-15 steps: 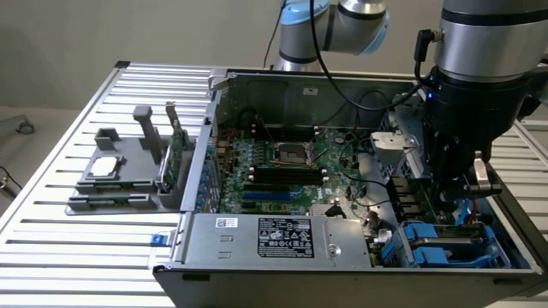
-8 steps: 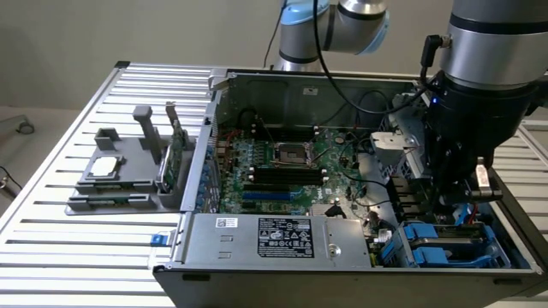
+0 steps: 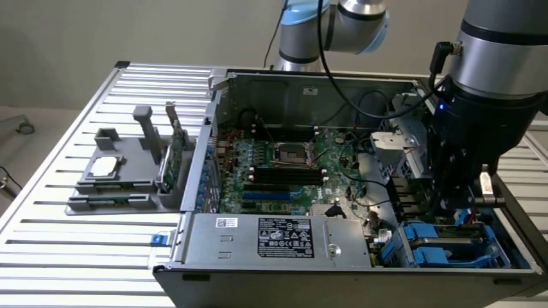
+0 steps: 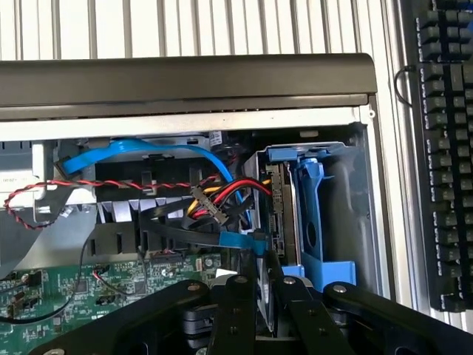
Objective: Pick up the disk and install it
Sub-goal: 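Insert the second disk wire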
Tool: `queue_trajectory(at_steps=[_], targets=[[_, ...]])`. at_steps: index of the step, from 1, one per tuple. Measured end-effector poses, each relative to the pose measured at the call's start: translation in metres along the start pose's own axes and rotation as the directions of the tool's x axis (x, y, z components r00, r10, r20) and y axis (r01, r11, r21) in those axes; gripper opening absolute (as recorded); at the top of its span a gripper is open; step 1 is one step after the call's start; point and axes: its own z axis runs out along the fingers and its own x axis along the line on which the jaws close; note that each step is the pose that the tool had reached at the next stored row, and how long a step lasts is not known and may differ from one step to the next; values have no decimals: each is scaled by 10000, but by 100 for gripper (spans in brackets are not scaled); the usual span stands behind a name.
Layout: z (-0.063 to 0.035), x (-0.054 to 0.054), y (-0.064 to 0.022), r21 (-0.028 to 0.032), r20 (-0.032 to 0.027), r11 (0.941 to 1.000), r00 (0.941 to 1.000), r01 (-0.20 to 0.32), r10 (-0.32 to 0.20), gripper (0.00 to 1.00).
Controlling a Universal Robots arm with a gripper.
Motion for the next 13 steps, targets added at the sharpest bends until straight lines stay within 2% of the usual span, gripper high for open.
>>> queue_trajectory(at_steps=[13], targets=[[31,-71,66,194,-179,9998,9998,-7,10,16]])
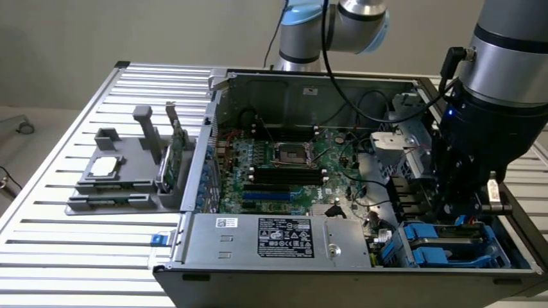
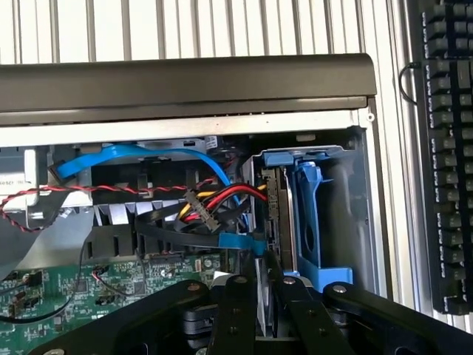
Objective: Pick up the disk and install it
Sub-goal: 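Insert the second disk wire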
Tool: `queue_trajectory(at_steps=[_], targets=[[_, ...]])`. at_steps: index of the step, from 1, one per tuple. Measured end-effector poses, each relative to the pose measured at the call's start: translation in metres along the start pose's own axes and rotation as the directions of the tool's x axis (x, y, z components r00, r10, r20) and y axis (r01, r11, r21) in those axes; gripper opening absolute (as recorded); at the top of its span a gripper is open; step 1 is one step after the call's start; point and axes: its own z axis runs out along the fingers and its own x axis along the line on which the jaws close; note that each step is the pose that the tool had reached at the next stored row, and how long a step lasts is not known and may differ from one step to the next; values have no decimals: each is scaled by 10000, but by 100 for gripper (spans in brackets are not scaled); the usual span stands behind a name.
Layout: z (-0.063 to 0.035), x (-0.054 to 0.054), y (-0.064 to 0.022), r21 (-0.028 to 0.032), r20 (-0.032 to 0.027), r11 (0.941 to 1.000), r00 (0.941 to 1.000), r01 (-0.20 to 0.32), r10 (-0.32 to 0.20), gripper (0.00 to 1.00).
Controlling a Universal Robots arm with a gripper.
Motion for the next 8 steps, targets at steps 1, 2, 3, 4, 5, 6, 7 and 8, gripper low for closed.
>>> queue_trajectory(at_steps=[1,2,3,4,5,6,7,8], targets=[[3,-7,3,18,-10,10000,10000,0,0,16],[6,-14,6,37,-19,10000,10000,0,0,16],[9,-20,10,58,-28,10000,10000,1,-1,16],[12,-26,13,77,-37,10000,10000,2,-1,16],[15,-32,18,100,-47,10000,10000,2,-2,16],[18,-39,24,124,-59,9999,10000,2,-1,16],[21,-44,31,147,-69,9999,10000,4,-3,16],[24,-49,37,173,-79,9999,10000,5,-3,16]])
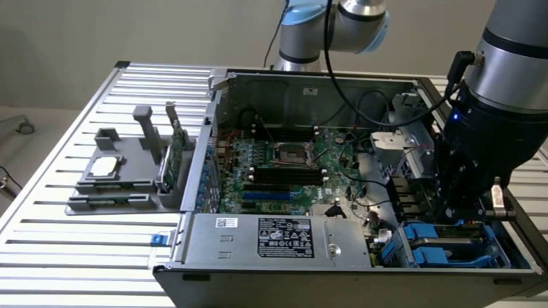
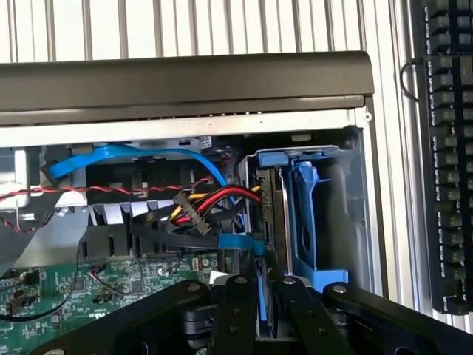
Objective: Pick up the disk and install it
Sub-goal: 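Insert the second disk wire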
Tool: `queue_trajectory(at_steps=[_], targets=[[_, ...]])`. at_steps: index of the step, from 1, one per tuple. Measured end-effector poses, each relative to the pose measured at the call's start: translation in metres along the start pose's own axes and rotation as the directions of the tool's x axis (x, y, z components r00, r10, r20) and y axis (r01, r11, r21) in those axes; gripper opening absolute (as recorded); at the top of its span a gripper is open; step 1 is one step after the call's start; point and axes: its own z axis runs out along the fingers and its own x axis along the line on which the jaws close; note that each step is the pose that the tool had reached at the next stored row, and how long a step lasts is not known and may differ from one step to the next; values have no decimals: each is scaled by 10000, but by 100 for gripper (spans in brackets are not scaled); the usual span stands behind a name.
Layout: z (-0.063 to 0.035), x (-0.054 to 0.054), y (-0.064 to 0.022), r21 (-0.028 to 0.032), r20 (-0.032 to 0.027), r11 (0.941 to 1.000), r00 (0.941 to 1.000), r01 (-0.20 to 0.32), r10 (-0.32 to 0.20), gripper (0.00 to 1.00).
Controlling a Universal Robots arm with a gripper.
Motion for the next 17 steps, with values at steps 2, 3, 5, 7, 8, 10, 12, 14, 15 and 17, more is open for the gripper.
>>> queue_trajectory(at_steps=[2,3,5,7,8,10,12,14,15,17], targets=[[5,-10,13,48,-18,10000,10000,2,-2,16],[7,-15,20,71,-25,10000,10000,3,-3,16],[12,-23,30,110,-42,9999,10000,4,-4,16],[17,-32,41,148,-57,9999,10000,5,-4,16],[20,-36,46,168,-64,9999,10000,7,-6,16],[24,-44,55,202,-75,9998,10000,8,-6,16],[29,-50,64,235,-87,9997,10000,10,-8,16],[35,-55,73,267,-98,9996,10000,11,-8,16],[37,-58,78,283,-103,9996,9999,11,-9,16],[42,-63,87,315,-118,9995,9999,13,-10,16]])
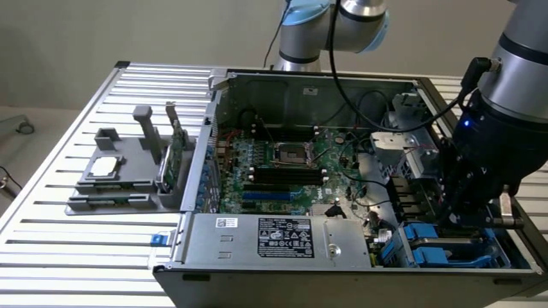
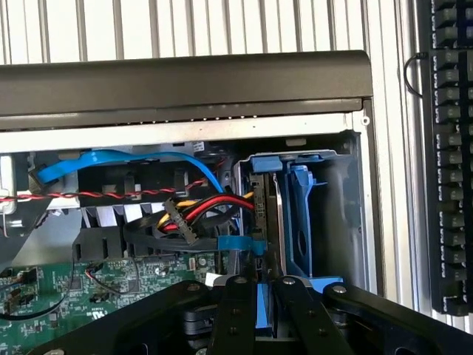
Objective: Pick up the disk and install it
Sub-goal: 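Insert the second disk wire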
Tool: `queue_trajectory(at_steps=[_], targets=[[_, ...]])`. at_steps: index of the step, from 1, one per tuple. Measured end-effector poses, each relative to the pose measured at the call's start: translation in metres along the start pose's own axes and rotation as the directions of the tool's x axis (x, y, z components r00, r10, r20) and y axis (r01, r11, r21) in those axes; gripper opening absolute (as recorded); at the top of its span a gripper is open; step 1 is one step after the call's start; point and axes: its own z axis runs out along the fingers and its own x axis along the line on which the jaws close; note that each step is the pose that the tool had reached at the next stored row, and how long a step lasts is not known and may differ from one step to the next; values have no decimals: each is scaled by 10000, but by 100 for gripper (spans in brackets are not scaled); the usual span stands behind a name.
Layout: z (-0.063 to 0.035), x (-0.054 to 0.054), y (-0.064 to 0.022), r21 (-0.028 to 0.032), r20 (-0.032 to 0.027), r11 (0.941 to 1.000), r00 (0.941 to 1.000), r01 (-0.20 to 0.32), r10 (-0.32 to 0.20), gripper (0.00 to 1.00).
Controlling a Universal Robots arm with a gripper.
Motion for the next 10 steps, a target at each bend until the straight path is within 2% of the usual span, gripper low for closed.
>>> queue_trajectory(at_steps=[10], targets=[[26,-33,42,159,-77,9999,10000,4,-2,16]])
